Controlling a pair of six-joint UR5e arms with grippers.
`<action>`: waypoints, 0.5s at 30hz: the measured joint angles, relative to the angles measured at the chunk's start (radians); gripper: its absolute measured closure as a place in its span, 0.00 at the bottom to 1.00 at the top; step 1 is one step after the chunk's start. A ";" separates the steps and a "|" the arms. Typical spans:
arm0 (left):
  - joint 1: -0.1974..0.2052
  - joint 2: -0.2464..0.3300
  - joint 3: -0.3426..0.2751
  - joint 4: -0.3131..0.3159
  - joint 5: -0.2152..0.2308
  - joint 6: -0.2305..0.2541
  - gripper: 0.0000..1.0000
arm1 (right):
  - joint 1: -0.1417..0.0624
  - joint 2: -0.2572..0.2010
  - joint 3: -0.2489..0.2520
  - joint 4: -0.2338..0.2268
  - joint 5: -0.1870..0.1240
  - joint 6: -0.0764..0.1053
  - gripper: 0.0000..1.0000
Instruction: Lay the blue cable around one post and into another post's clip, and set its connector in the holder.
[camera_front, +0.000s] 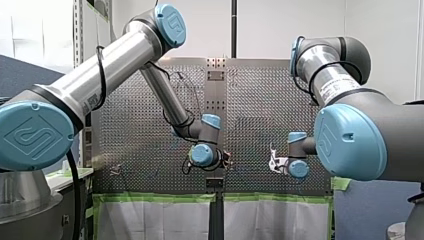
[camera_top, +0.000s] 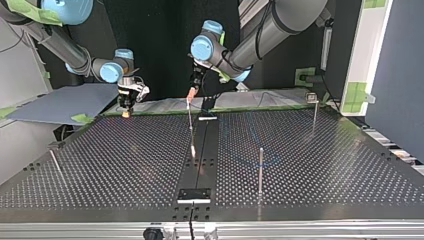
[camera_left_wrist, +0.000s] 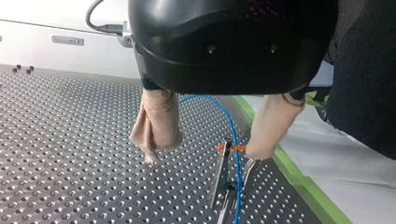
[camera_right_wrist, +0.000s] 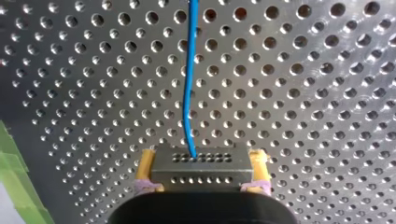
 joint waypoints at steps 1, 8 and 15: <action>-0.001 0.000 0.000 -0.001 0.000 0.000 0.00 | 0.000 0.000 0.000 0.000 0.000 0.000 0.99; -0.001 0.000 0.000 -0.003 -0.002 -0.003 0.00 | 0.000 0.002 0.000 -0.002 -0.001 0.001 0.99; -0.003 0.000 0.000 -0.001 0.014 -0.014 0.00 | -0.001 0.003 0.000 -0.004 -0.001 0.001 0.99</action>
